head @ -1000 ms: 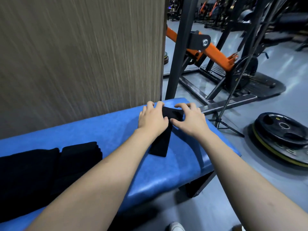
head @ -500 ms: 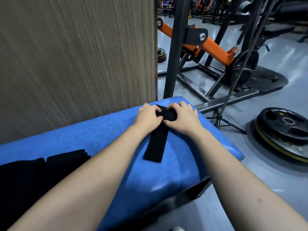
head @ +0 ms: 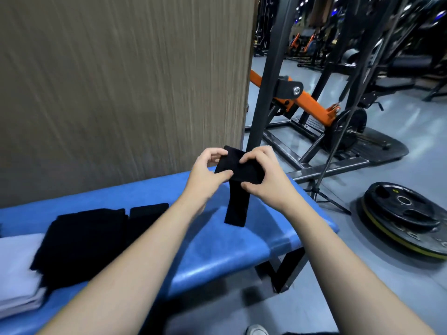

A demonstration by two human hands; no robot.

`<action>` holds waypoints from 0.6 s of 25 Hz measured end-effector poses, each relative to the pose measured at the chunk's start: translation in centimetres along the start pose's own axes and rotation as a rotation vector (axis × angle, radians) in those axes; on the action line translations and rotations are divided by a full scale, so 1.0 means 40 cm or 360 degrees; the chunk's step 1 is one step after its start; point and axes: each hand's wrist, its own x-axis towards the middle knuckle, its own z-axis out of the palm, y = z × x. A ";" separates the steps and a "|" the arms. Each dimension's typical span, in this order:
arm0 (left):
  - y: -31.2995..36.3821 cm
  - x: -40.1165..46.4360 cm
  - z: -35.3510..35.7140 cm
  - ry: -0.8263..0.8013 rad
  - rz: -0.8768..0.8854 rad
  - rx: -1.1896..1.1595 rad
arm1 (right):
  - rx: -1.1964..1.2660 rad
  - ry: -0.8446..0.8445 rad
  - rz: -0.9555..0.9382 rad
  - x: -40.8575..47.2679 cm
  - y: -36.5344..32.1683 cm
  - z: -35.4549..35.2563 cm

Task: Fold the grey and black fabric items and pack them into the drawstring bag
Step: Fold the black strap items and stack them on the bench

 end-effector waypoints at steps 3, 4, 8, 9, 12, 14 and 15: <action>0.079 -0.099 -0.097 -0.0097 -0.0021 -0.0291 | 0.0164 0.0003 -0.0088 -0.057 -0.141 0.013; 0.099 -0.134 -0.130 -0.0152 -0.0067 -0.0418 | 0.0226 0.0003 -0.0105 -0.077 -0.187 0.021; 0.147 -0.261 -0.240 -0.0221 -0.0081 -0.0671 | 0.0562 -0.0001 -0.0068 -0.146 -0.314 0.083; 0.149 -0.284 -0.259 -0.0180 -0.0068 -0.0698 | 0.0699 -0.0007 0.0002 -0.158 -0.329 0.103; 0.144 -0.342 -0.325 -0.0012 -0.0016 -0.0762 | 0.1035 -0.0050 0.0170 -0.192 -0.364 0.175; 0.131 -0.364 -0.359 0.0083 0.0032 -0.0687 | 0.1200 -0.0136 0.0262 -0.204 -0.373 0.216; 0.123 -0.370 -0.375 0.0113 0.0046 -0.0639 | 0.1245 -0.0189 0.0290 -0.206 -0.376 0.236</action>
